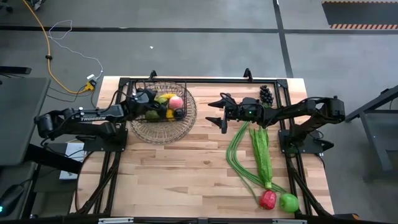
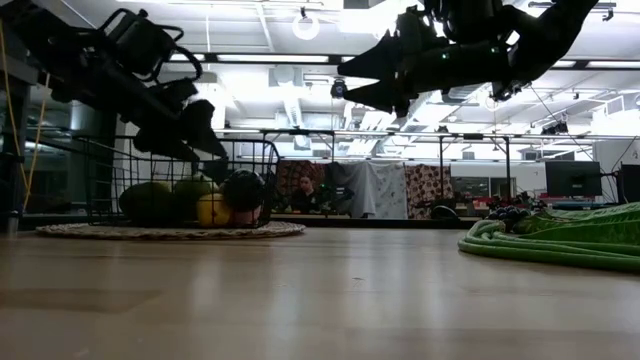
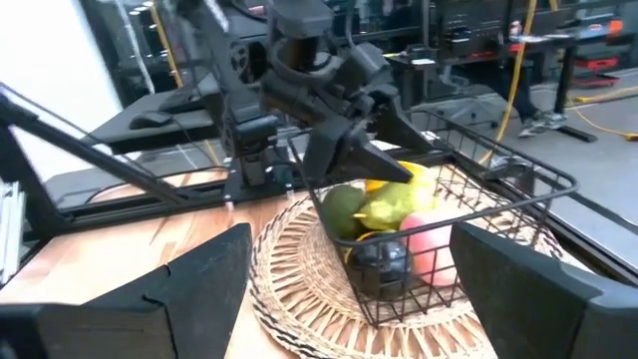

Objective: Build produce basket
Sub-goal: Put the black grapes into the wire basket

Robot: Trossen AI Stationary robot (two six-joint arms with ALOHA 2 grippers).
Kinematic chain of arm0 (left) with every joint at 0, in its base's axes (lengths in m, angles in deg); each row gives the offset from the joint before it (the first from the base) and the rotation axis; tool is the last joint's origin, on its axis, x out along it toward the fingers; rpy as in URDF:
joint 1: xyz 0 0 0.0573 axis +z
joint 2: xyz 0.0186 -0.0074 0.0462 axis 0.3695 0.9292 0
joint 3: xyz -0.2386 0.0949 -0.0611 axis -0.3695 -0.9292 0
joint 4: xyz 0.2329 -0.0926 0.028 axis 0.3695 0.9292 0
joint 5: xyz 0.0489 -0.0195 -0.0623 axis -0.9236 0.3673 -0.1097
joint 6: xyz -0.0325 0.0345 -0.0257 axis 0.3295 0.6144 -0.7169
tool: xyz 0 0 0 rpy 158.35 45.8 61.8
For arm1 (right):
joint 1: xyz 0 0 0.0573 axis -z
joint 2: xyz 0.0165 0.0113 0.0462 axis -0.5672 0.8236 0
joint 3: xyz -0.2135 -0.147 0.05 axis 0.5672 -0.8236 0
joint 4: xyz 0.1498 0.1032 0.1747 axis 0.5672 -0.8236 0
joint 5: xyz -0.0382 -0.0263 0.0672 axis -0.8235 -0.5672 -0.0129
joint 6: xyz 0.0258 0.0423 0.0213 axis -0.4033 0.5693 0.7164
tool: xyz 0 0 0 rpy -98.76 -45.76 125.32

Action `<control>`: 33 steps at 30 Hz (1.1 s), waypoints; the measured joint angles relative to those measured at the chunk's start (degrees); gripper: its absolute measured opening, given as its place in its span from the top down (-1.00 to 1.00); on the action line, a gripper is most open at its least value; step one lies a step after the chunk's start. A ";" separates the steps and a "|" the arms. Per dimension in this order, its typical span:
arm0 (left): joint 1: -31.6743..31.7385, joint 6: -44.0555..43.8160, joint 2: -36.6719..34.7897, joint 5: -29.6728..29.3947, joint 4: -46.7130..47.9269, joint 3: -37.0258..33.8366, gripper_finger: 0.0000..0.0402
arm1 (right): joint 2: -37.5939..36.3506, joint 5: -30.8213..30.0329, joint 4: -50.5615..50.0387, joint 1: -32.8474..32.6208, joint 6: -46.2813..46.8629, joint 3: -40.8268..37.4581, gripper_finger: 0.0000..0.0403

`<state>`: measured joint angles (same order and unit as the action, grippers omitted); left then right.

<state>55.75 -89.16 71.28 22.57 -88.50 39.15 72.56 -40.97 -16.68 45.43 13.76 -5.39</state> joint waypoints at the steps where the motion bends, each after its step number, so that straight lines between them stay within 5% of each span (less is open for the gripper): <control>1: 0.00 -0.05 -0.66 0.33 0.01 0.07 -0.99 | 0.00 -0.85 0.00 0.00 0.06 0.00 -0.65; 15: -2.80 -1.11 -11.05 3.81 -0.02 0.15 -0.99 | 0.00 -6.95 -0.03 0.00 -1.00 0.00 -0.65; 21: -6.42 1.90 -16.43 15.76 -2.81 0.15 -0.99 | 0.00 -6.96 -0.26 0.00 -0.44 0.00 -0.65; 27: -11.06 3.35 -22.46 17.61 -2.72 0.15 -0.99 | 0.00 -7.55 -1.68 0.00 -0.11 0.00 -0.65; 33: -15.07 5.33 -26.39 15.60 -2.70 0.15 -0.99 | 0.00 -21.85 -5.76 0.14 3.05 0.00 -0.65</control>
<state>40.68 -83.83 44.89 38.17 -91.19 39.30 72.56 -62.82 -22.43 45.57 16.80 -5.39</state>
